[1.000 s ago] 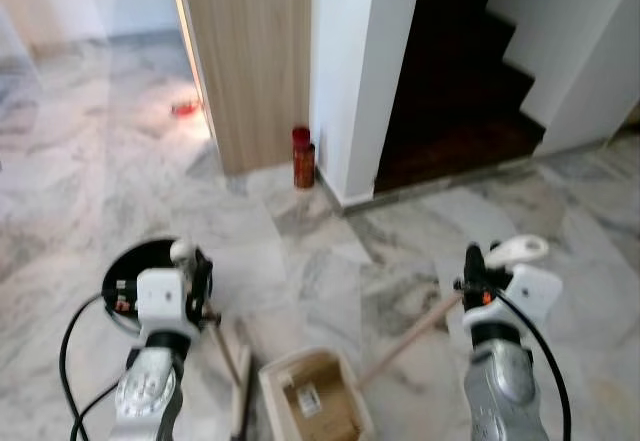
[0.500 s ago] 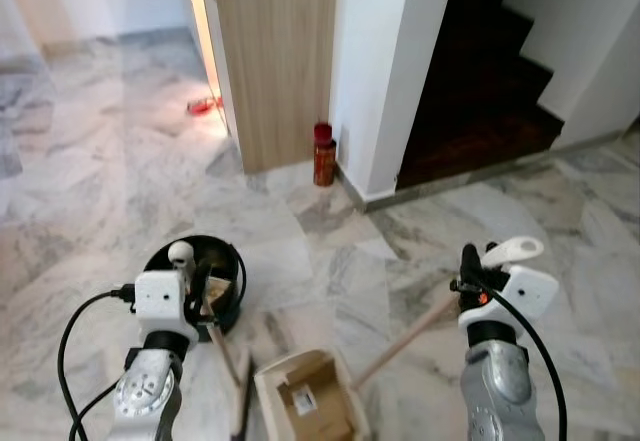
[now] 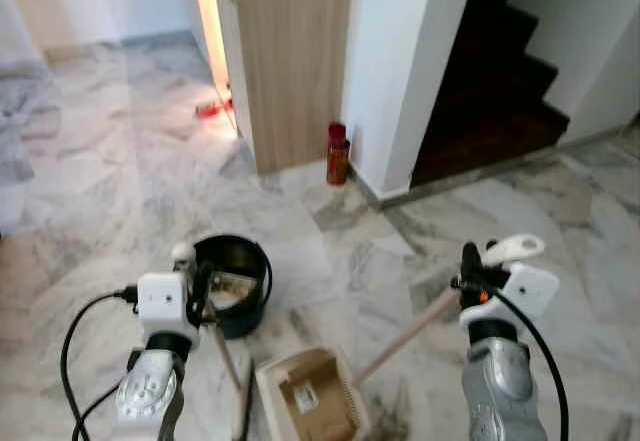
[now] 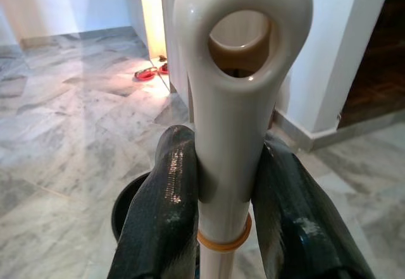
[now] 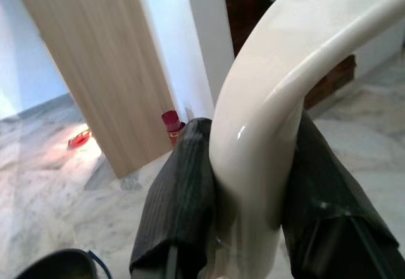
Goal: Sweep floor
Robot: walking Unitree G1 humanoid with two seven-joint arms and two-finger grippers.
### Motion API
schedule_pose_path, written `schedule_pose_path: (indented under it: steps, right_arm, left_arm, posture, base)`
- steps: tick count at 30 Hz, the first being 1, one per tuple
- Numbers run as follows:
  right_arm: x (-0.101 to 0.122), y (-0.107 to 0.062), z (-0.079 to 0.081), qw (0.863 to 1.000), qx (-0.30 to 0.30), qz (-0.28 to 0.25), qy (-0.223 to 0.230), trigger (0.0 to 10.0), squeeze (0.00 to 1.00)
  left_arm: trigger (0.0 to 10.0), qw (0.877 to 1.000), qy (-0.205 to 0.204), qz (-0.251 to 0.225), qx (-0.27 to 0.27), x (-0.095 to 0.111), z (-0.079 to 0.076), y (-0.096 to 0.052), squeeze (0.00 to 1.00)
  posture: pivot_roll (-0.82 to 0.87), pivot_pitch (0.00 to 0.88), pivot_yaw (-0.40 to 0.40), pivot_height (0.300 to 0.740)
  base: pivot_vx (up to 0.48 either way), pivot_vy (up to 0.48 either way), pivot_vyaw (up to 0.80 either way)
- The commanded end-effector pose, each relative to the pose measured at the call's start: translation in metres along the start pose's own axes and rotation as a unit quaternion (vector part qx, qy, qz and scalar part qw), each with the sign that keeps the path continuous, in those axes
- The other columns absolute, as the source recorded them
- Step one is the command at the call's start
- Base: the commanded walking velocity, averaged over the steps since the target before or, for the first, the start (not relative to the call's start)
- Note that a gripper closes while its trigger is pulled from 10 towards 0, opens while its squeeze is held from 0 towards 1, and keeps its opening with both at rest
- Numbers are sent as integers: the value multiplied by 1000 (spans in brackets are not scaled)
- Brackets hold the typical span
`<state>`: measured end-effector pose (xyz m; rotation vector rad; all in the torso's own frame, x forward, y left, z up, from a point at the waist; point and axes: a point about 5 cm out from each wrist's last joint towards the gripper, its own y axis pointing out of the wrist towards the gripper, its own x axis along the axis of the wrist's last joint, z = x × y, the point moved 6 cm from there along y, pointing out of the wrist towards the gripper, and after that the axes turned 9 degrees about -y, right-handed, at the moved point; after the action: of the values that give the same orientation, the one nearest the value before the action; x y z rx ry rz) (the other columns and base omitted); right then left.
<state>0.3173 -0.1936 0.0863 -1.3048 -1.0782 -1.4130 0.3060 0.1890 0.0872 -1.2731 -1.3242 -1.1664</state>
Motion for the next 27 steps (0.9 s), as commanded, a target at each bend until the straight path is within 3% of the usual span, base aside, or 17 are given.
schedule_pose_path:
  steps: [1, 27]
  right_arm:
    - [9, 3, -3, 1000, -4, -17, 8, 10000, 0]
    - [8, 3, 1, 1000, 3, -12, 12, 10000, 0]
  left_arm:
    - [8157, 1000, -2, -24, -11, 12, -7, 2, 0]
    - [9608, 1000, -1, -24, -8, 12, -7, 3, 0]
  posture:
    - [17, 0, 7, 740]
    - [18, 0, 6, 740]
  base:
    - [0, 334, 0]
    - [0, 336, 0]
